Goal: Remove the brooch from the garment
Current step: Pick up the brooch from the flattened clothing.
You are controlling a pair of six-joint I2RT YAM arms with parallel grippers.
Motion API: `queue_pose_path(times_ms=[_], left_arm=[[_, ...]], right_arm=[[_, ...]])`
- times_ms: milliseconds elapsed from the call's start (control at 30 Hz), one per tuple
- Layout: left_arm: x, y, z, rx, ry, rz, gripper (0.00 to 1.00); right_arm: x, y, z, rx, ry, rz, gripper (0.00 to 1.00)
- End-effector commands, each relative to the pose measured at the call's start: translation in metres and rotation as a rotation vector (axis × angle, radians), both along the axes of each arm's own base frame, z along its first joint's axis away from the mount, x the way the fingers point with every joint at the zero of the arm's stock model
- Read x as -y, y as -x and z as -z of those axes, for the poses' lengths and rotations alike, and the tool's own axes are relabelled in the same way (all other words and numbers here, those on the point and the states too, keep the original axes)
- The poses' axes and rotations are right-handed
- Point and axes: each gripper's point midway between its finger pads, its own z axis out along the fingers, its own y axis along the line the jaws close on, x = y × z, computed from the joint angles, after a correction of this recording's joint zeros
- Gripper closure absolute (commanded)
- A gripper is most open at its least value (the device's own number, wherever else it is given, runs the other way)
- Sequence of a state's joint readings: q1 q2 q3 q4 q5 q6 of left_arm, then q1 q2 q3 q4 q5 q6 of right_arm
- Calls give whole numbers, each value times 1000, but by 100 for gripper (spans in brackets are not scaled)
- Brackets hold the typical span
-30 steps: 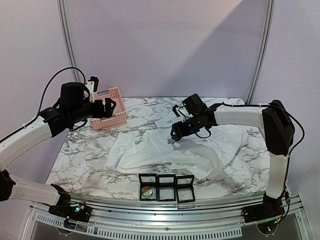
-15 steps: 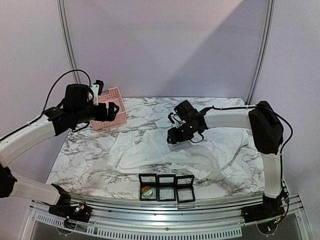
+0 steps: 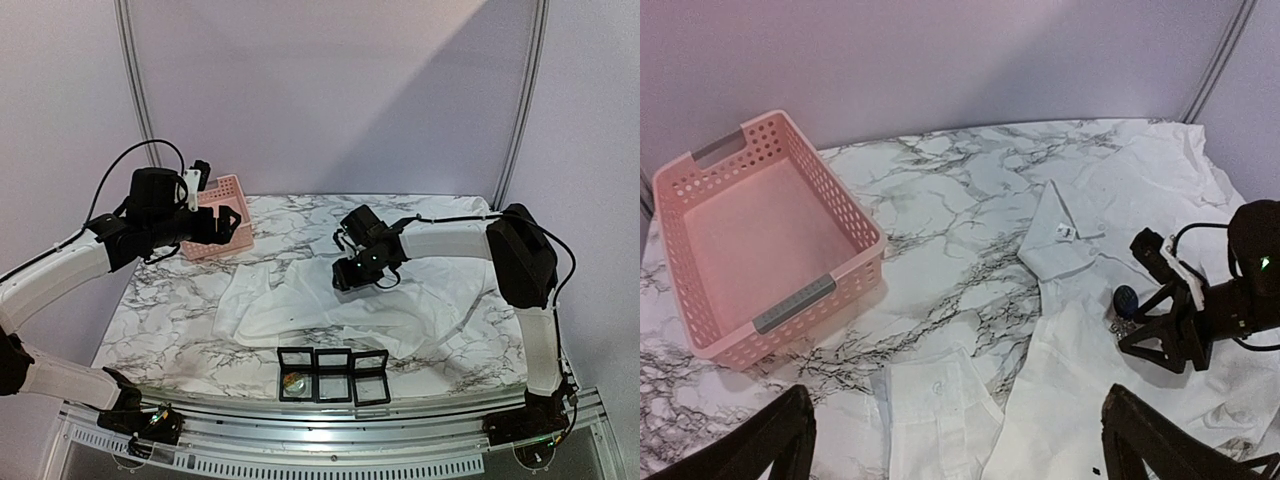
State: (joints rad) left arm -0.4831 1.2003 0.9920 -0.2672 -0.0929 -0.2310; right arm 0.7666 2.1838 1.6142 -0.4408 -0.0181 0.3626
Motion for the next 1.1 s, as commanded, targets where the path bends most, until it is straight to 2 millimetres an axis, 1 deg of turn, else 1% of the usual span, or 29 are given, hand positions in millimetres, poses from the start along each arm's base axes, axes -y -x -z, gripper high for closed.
queue_pose_path(times_ms=[0, 233, 300, 467, 700, 867, 933, 967, 1000, 1067], left_arm=[[-1, -1, 6, -17, -16, 12, 0], [0, -2, 8, -24, -16, 16, 0], [0, -2, 9, -28, -17, 16, 1], [0, -2, 10, -30, -20, 14, 1], [-1, -2, 13, -38, -25, 9, 0], [4, -1, 14, -48, -14, 32, 0], [11, 1, 16, -55, -4, 73, 0], [18, 4, 18, -62, 8, 111, 0], [24, 6, 18, -62, 16, 138, 0], [34, 11, 20, -68, 21, 184, 0]], right_arm=[[4, 3, 24, -8, 96, 20, 46], [9, 9, 41, 4, 193, 20, 48], [10, 11, 44, 5, 210, 24, 50], [6, 14, 48, -3, 208, 21, 56], [-1, 19, 48, -12, 196, 31, 61], [-1, 21, 51, -24, 177, 68, 67], [-6, 20, 39, -7, 126, 69, 67], [-9, 21, 35, -7, 97, 64, 67], [-14, 21, 23, 3, 52, 55, 67], [-22, 24, 11, -14, -36, 21, 66]])
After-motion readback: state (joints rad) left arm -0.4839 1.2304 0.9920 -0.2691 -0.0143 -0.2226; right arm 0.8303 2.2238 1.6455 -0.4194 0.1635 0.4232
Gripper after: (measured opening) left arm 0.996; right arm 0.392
